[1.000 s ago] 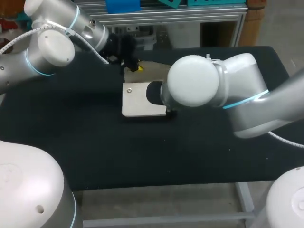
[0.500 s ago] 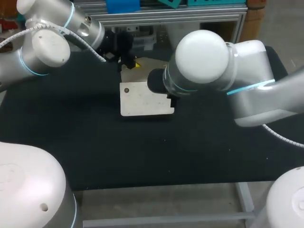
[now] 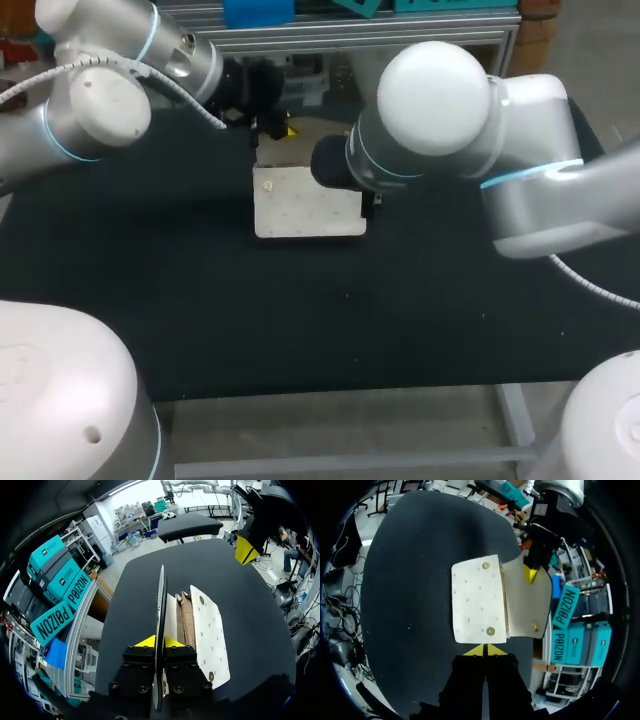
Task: Pick up the bag, open it, inspect its contents, close it, and place it on the opposite side
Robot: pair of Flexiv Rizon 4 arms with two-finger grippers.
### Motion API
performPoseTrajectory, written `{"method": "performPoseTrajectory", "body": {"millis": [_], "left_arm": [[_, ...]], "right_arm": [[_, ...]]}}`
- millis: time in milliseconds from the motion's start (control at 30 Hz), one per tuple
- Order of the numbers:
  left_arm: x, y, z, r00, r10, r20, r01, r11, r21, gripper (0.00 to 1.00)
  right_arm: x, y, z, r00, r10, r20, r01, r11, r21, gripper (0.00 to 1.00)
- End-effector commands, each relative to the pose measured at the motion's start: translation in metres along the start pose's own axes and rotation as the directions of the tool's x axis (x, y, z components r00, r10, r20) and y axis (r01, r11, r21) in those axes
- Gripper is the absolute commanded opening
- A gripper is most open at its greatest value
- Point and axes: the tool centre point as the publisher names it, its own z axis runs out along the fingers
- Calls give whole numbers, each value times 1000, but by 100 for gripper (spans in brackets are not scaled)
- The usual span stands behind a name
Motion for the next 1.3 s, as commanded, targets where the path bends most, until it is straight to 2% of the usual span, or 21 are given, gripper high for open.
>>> {"method": "performPoseTrajectory", "body": {"millis": [33, 267, 467, 900, 1300], "left_arm": [[17, -9, -20, 997, -1, 80, 1, 1000, -5, 0], [24, -15, -20, 998, 2, 65, -2, 1000, 5, 0], [27, -16, -17, 999, -15, 42, 14, 1000, 26, 0], [23, -17, -11, 1000, -19, 3, 19, 999, 46, 0], [13, -19, -24, 999, -41, 27, 39, 996, 77, 0]], "right_arm": [[-13, 3, 15, 1000, -24, 4, 24, 1000, 3, 0], [-34, 5, 35, 996, -79, 43, 80, 997, -16, 0], [-42, 10, 51, 994, -98, 46, 100, 994, -49, 0], [-37, 26, 78, 989, -146, 0, 146, 986, -77, 0], [-28, 29, 94, 982, -184, -42, 181, 982, -56, 0]]}}
